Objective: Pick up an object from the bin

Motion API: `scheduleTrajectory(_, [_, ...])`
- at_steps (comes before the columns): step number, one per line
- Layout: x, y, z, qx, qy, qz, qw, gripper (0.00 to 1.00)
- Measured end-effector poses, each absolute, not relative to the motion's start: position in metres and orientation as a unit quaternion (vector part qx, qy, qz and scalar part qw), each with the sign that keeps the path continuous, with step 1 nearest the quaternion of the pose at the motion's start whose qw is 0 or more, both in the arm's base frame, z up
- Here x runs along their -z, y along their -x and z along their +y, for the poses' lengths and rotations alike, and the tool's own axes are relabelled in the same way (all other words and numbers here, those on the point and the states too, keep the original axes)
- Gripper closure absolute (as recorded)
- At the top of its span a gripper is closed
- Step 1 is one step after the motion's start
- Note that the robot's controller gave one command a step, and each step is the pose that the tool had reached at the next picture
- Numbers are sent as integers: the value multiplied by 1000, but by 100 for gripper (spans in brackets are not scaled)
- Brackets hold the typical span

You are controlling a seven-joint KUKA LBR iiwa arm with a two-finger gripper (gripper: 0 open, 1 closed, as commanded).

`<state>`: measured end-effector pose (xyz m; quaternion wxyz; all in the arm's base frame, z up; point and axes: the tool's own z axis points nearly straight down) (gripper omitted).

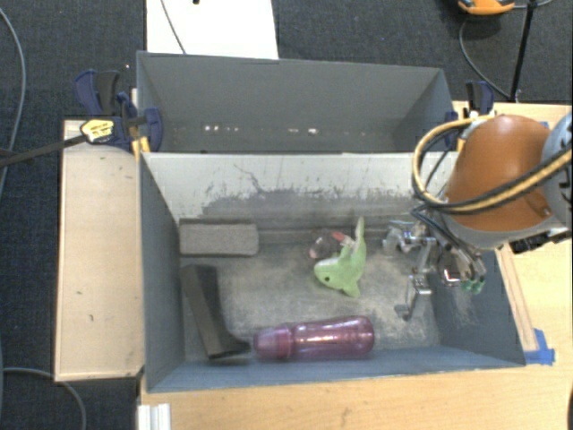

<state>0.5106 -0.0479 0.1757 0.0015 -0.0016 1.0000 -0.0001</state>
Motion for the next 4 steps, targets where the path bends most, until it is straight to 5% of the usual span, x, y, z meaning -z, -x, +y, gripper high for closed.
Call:
scheduleTrajectory(1, [-149,-562,-6,1,4,1000,5,0])
scheduleTrajectory(2, [-125,-581,17,-2,19,1000,6,0])
scheduleTrajectory(3, [-75,-555,-2,1,130,991,6,100])
scheduleTrajectory(4, [-75,-555,-2,1,130,991,6,100])
